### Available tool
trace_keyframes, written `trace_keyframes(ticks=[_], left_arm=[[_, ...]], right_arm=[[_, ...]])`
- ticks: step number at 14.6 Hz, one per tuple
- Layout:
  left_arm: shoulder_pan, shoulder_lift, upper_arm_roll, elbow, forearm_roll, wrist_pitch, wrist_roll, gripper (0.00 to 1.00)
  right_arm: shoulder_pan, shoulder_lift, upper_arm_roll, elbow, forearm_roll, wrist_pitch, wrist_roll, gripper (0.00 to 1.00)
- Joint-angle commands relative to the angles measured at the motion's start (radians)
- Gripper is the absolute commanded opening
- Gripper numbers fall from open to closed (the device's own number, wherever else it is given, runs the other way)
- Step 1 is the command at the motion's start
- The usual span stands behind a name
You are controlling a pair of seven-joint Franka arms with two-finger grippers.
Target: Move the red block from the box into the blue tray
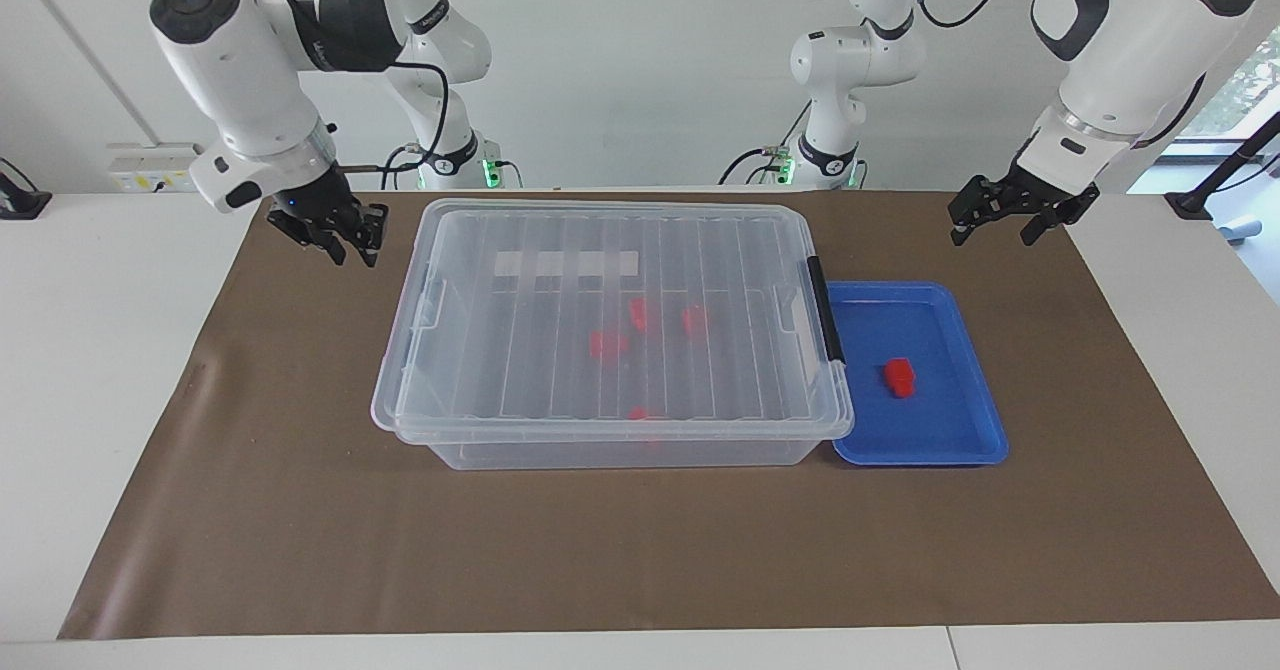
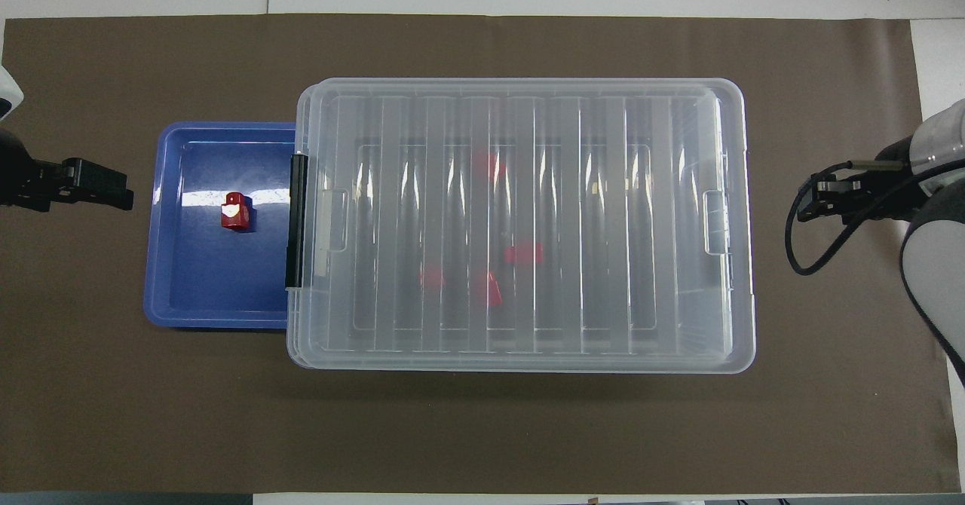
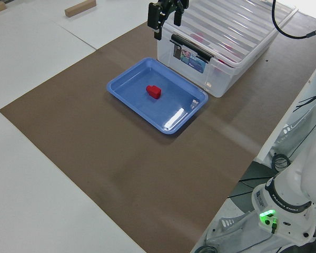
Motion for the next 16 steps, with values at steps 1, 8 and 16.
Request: trace_keyframes(ticks=[1,8,16], left_arm=[[-0.006,-0.027,0.011,-0.029,-0.015,0.012,0.011,1.00],[-0.009,-0.026,0.012,-0.012,-0.013,-0.018,0.013,1.00],[-0.026,-0.035,0.029,0.001,-0.007,-0.058,0.014,1.00]], right_arm=[[-0.049,0.019,0.004,0.090,0.003,-0.085,-0.041,1.00],[-0.152,0.013,0.007,0.068,0.001,-0.051,-0.144,1.00],[-0.147,0.008,0.015,0.044,0.001,0.004,-0.136,1.00]])
